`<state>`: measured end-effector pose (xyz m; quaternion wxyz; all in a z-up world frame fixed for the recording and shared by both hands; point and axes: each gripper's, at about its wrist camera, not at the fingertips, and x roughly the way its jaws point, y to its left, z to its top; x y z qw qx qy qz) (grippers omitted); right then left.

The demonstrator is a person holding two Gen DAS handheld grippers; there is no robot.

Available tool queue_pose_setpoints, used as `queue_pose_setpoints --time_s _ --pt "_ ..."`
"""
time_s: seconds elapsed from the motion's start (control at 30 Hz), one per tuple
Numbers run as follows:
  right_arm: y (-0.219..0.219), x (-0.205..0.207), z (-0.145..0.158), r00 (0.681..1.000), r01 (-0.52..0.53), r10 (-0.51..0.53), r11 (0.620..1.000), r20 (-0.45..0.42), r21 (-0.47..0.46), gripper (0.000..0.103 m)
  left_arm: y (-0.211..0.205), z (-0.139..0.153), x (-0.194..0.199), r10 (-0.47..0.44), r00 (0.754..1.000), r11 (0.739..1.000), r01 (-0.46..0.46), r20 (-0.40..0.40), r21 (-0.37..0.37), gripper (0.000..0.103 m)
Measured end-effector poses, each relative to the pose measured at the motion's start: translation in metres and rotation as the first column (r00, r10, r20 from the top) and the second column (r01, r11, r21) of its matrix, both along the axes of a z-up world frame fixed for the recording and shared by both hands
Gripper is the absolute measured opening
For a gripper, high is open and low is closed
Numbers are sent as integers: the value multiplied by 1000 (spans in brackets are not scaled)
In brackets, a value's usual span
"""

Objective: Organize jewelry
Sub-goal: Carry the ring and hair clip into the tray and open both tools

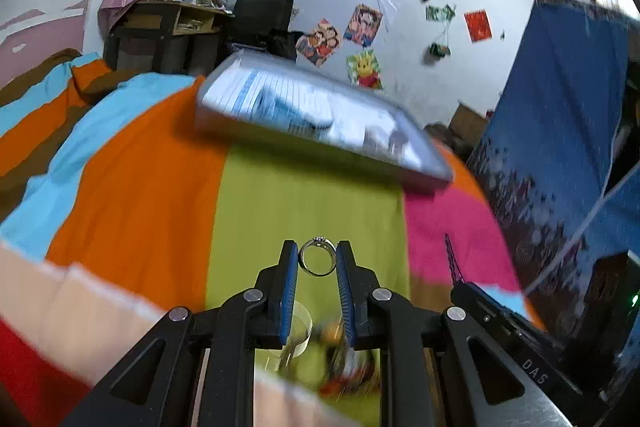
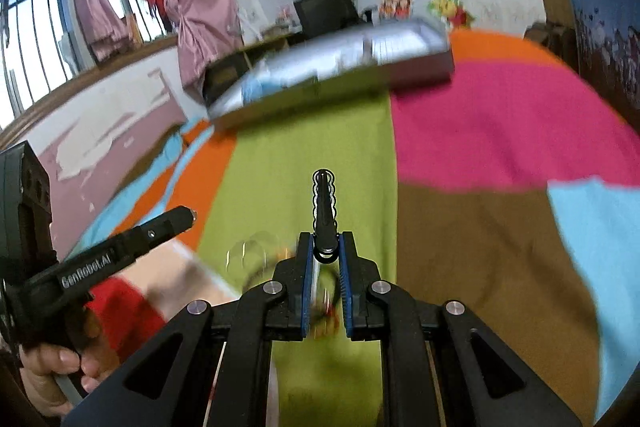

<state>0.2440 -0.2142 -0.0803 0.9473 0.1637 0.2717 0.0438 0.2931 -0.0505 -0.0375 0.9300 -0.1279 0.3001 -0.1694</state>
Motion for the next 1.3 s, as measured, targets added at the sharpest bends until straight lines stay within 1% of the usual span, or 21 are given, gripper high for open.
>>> queue_pose_setpoints --time_s 0.1,0.2,0.27,0.3,0.37,0.5,0.6,0.73,0.83,0.87,0.9,0.93,0.97,1.0,1.03,1.07,1.17,1.2,1.23,1.27,1.3 --pt "-19 28 24 999 24 -24 1000 45 4 12 -9 20 32 -8 1000 1000 8 24 -12 18" --pt "-33 62 46 997 30 -28 999 66 -29 12 -28 32 67 -21 998 1000 20 56 11 18" --pt "-44 92 57 998 34 -31 998 56 -54 12 -39 35 86 -25 998 1000 24 66 17 18" --pt "-50 105 60 998 31 -28 998 49 -55 12 -47 36 101 -25 997 1000 24 68 19 18" --pt "-58 126 66 999 38 -36 997 34 -62 12 -57 34 117 -32 997 999 30 65 25 19" --pt "-77 167 70 999 43 -44 997 -15 -60 12 -81 22 149 -46 998 998 44 32 52 18" --pt "-82 187 67 997 41 -46 995 -56 -89 12 -87 13 159 -50 999 996 49 4 68 19" --pt "-89 196 59 995 37 -45 996 -92 -87 12 -92 4 169 -45 998 997 47 -51 54 19" --pt "-92 199 53 992 44 -54 995 -112 -86 12 -94 4 169 -41 998 997 45 -55 63 20" --pt "-93 201 51 992 45 -54 995 -117 -84 12 -94 4 169 -41 998 997 44 -57 70 22" --pt "-94 202 49 991 44 -54 996 -119 -80 12 -95 4 169 -33 998 996 38 -59 82 27" --pt "-95 202 48 991 45 -55 996 -121 -78 12 -95 4 168 -28 998 996 33 -60 86 36" --pt "-95 200 46 991 45 -55 996 -120 -79 12 -94 4 168 -23 998 996 28 -61 87 43" --pt "-95 200 46 991 43 -53 996 -120 -82 12 -93 4 166 -14 998 997 19 -56 81 56" --pt "-95 200 46 991 42 -52 995 -121 -85 12 -92 5 164 -5 999 997 8 -47 72 62" --pt "-95 199 47 991 44 -54 995 -119 -88 12 -90 7 161 1 999 998 1 -35 56 63" --pt "-96 193 49 993 53 -63 994 -104 -97 12 -88 11 155 12 999 998 -10 -31 58 66" --pt "-95 191 51 993 56 -66 993 -99 -101 13 -88 14 151 12 1000 998 -11 -21 60 69" --pt "-96 186 54 994 62 -71 992 -85 -108 14 -87 17 148 16 1000 998 -15 -14 61 75" --pt "-97 180 57 995 69 -77 991 -69 -110 19 -86 21 142 23 1000 998 -23 1 60 78" --pt "-98 173 61 995 76 -82 991 -48 -109 27 -84 26 134 33 999 998 -34 23 50 83"
